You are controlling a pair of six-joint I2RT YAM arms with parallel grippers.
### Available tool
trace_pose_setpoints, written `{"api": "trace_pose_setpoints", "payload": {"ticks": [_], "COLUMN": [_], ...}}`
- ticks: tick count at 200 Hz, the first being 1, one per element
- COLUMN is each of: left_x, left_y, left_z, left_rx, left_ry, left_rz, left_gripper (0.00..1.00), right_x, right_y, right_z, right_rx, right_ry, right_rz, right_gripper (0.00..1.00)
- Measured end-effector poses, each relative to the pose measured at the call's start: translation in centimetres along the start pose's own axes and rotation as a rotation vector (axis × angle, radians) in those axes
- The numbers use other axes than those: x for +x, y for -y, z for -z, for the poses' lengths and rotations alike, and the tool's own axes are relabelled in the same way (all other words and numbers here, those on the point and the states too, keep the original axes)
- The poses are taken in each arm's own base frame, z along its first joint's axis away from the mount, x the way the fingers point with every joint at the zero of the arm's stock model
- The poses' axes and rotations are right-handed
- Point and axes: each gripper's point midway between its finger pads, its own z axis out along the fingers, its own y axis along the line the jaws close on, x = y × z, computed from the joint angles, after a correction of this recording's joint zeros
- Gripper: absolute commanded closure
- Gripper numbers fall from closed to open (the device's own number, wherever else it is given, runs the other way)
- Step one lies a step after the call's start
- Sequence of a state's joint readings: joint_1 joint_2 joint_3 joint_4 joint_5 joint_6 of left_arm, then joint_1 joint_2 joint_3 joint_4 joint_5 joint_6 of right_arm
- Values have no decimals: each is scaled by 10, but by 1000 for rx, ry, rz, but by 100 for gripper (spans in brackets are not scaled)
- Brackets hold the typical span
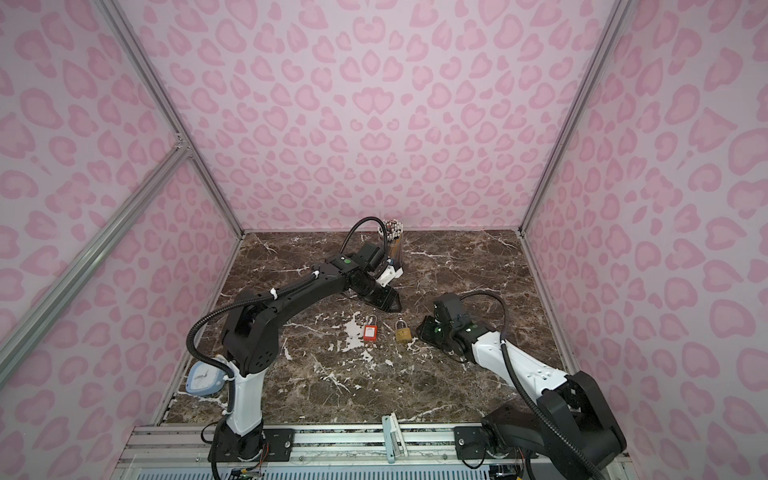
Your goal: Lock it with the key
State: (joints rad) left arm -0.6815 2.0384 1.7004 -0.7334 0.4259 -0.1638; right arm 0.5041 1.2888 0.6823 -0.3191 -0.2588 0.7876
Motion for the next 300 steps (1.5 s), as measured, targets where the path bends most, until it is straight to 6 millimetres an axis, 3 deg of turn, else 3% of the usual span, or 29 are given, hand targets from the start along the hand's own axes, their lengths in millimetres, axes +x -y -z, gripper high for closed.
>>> {"api": "trace_pose_setpoints", "payload": {"ticks": [43, 110, 226, 300], "left_x": [9, 21, 29, 28], "left_y": [-8, -9, -17, -17], "left_z": [6, 12, 9, 11], "left_rx": [-14, -27, -57, -59], "left_ry": [-3, 3, 7, 18], "left_rz": [17, 27, 42, 37], "left_gripper": [41, 41, 41, 41], "right_x": [23, 28, 31, 19], "right_y": [9, 23, 38, 41], "right_z": [-12, -20, -30, -38], "right_rx": [180, 301, 381, 412], "right_ry": [-111, -172, -205, -158], "right_rz": [191, 292, 332, 316], "right_gripper": [60, 60, 66, 77]}}
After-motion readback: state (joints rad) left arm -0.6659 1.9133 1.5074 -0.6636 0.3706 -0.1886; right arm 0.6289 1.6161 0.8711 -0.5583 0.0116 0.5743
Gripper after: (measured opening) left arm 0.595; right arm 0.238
